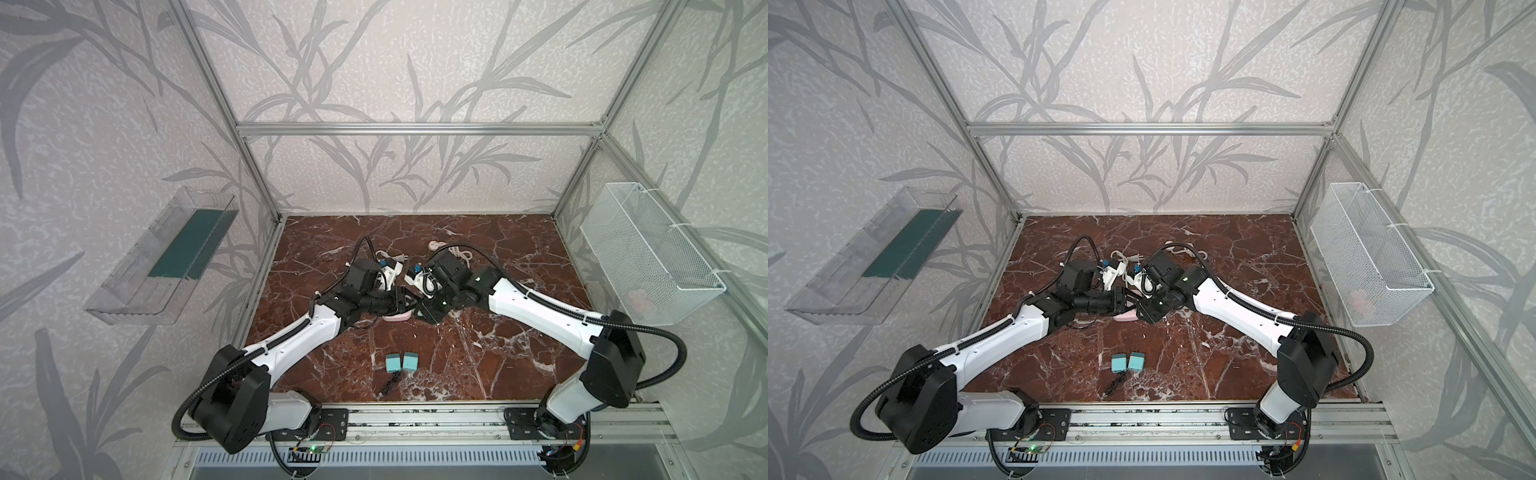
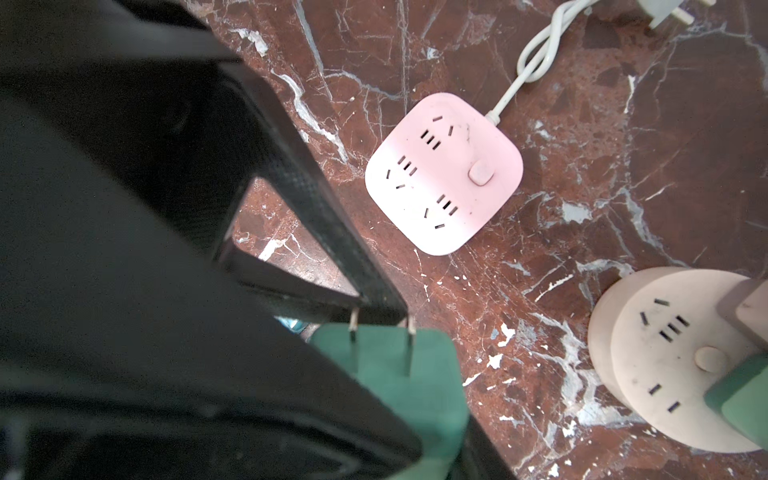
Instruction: Insert the plug
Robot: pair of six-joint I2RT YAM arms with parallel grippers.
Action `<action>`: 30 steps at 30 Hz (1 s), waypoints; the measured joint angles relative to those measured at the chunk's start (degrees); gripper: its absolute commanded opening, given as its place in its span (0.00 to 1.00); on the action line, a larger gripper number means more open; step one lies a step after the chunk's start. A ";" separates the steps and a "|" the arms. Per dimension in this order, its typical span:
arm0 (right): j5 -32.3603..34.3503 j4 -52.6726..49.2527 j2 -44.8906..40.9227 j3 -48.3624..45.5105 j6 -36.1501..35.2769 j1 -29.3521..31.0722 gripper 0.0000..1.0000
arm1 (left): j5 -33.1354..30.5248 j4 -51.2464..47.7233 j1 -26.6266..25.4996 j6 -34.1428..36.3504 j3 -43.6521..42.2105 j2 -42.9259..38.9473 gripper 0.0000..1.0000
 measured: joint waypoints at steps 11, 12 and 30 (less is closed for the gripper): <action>1.86 0.83 0.46 0.22 0.15 0.04 0.00 | -0.26 0.90 0.13 0.07 0.00 0.09 0.21; 1.97 0.83 0.59 0.33 0.17 0.04 0.01 | -0.46 0.92 0.15 0.00 0.00 0.09 0.19; 1.75 0.81 2.32 1.95 0.44 0.04 0.53 | -1.86 1.68 0.66 -0.07 -0.02 0.37 0.00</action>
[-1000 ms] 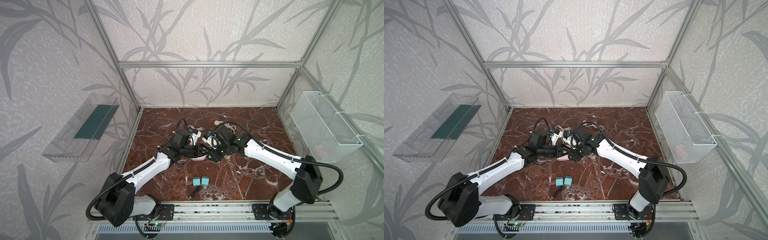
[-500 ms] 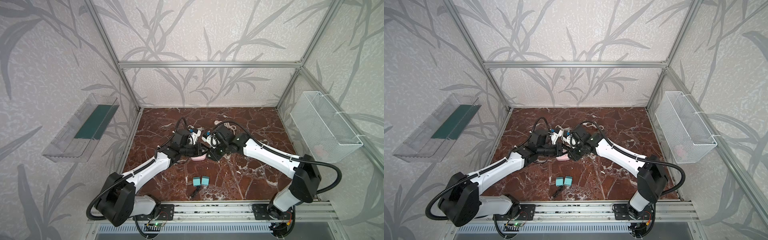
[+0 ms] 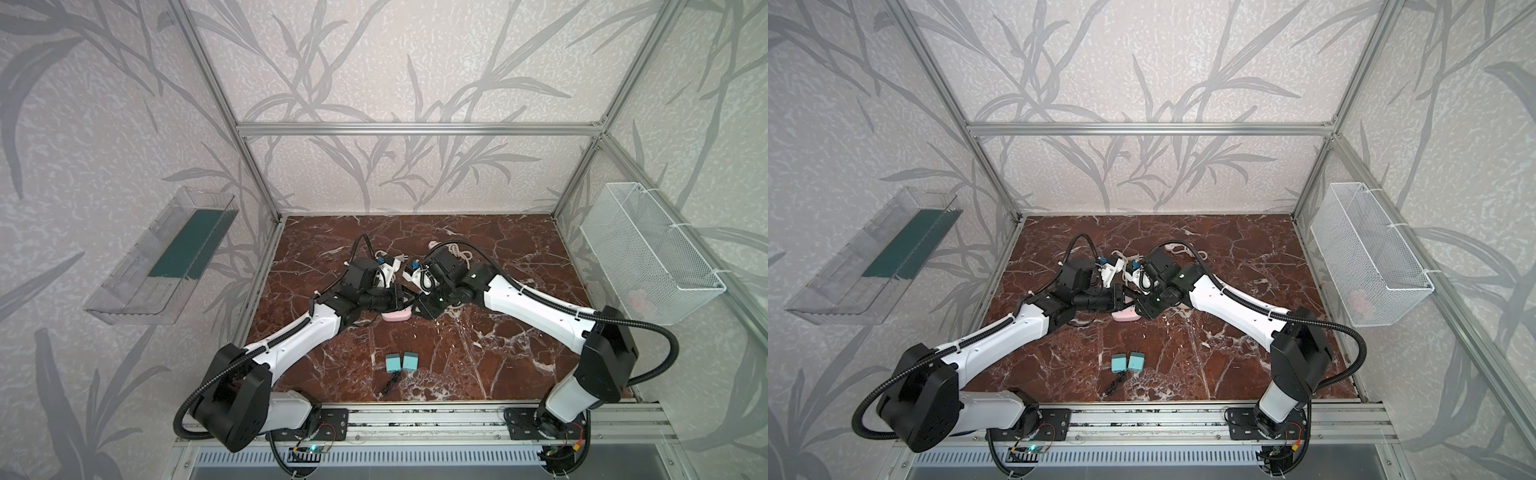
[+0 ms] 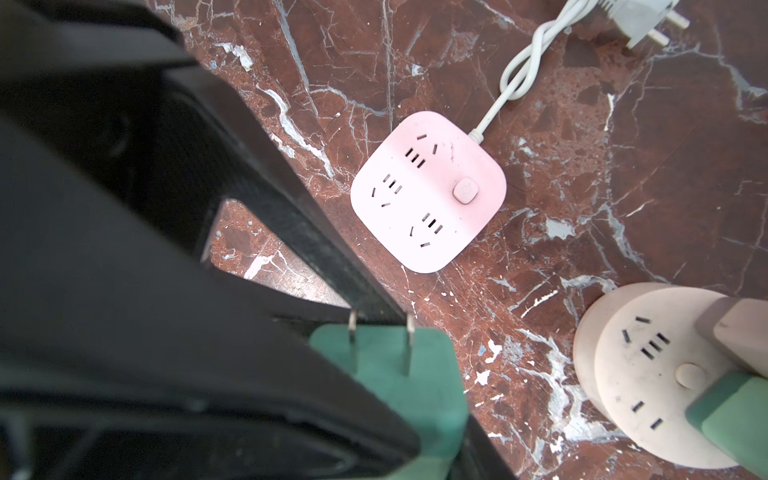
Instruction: Insert the plug
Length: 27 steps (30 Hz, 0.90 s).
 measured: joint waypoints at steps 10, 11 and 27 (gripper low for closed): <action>-0.57 2.23 -2.14 -1.90 2.16 -0.98 0.64 | -1.22 1.11 -0.07 -0.02 0.02 0.76 0.00; -0.83 2.69 -3.06 -2.49 2.73 -1.38 0.64 | -1.25 1.33 -0.07 -0.11 0.02 1.01 0.00; -13.79 28.48 -16.70 -19.52 29.83 -11.96 0.51 | -10.84 18.40 1.64 -11.30 -5.88 -4.98 0.00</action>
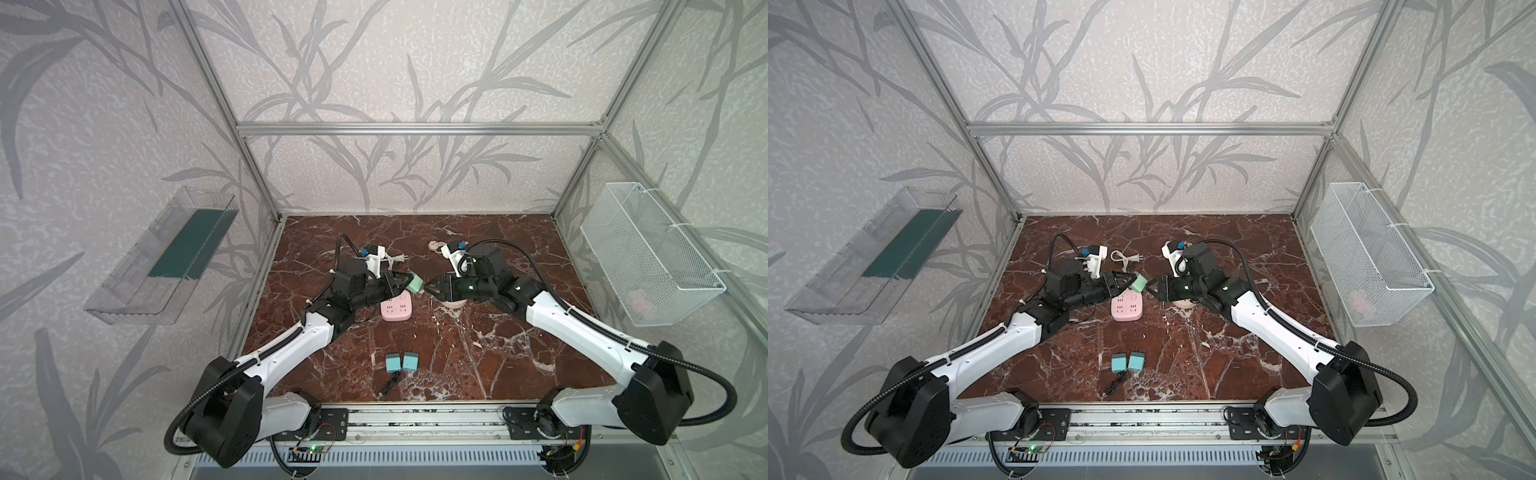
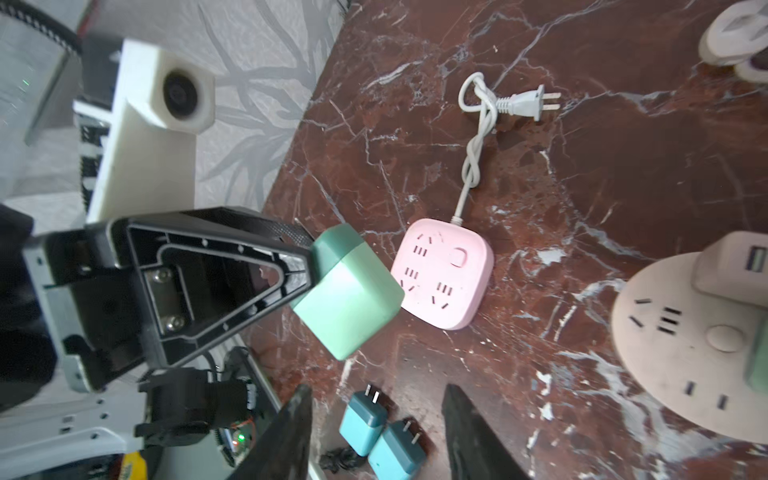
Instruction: Insert the plug
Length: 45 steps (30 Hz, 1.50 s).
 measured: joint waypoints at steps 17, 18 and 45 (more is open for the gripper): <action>-11.76 35.58 4.76 -9.35 27.41 -5.99 0.48 | -4.13 24.52 0.20 -17.59 -8.70 2.80 0.00; -11.76 36.02 4.92 -9.68 27.71 -5.99 0.47 | -4.35 25.49 0.20 -18.27 -8.90 2.80 0.00; -16.81 55.04 14.45 -11.15 38.53 -5.38 0.39 | -5.81 36.06 0.52 -25.31 -10.64 6.36 0.00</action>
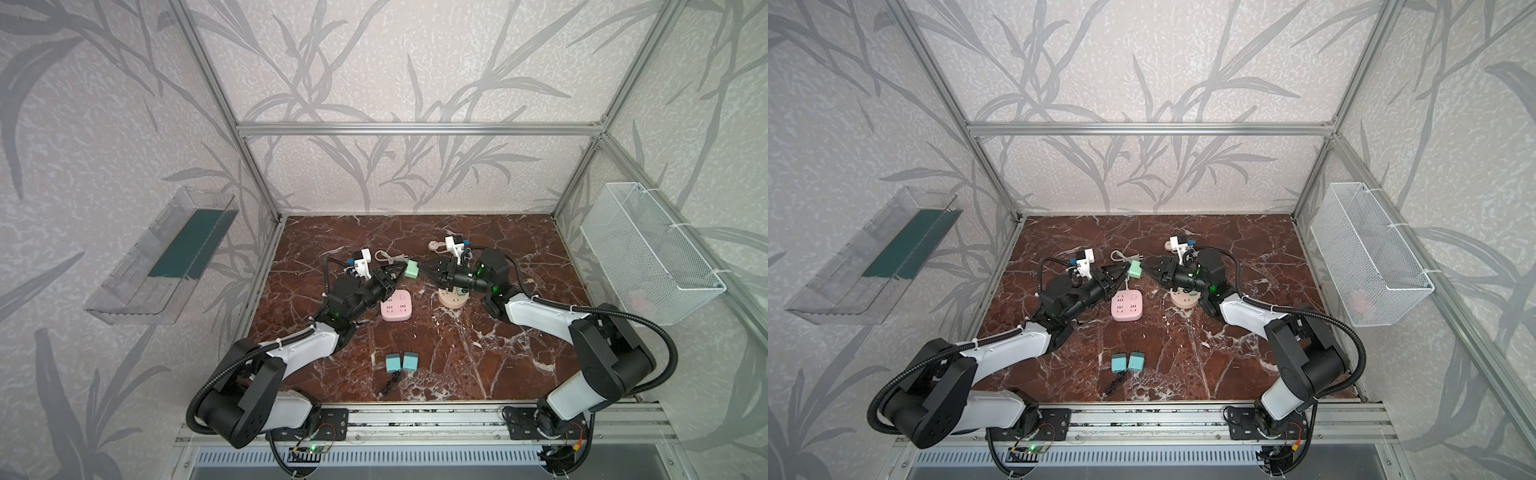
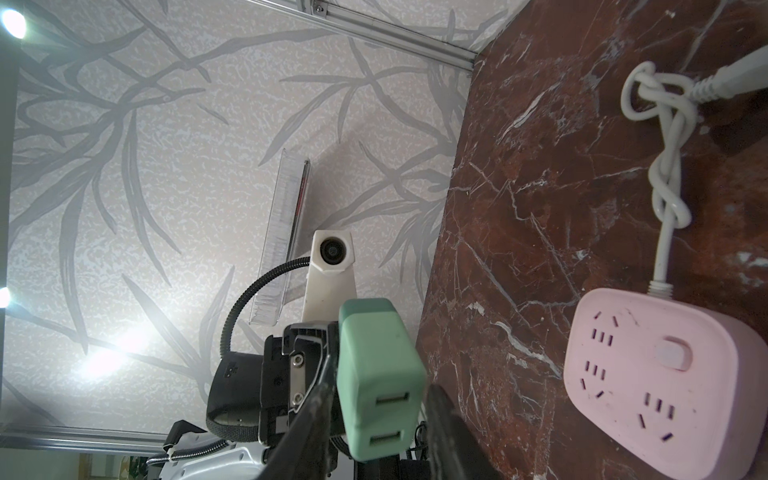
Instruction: Insert the plug
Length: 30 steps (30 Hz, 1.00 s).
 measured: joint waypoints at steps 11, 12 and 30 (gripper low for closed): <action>-0.61 1.01 1.14 0.33 0.59 0.85 0.37 | 0.04 4.35 0.00 -2.43 -0.50 2.60 0.00; -0.68 1.16 1.14 0.33 0.61 0.85 0.37 | 0.07 4.66 0.00 -2.49 -0.50 2.69 0.00; -1.75 2.58 3.26 3.34 1.90 1.79 0.18 | 0.33 8.07 0.33 -3.69 -0.70 2.91 0.00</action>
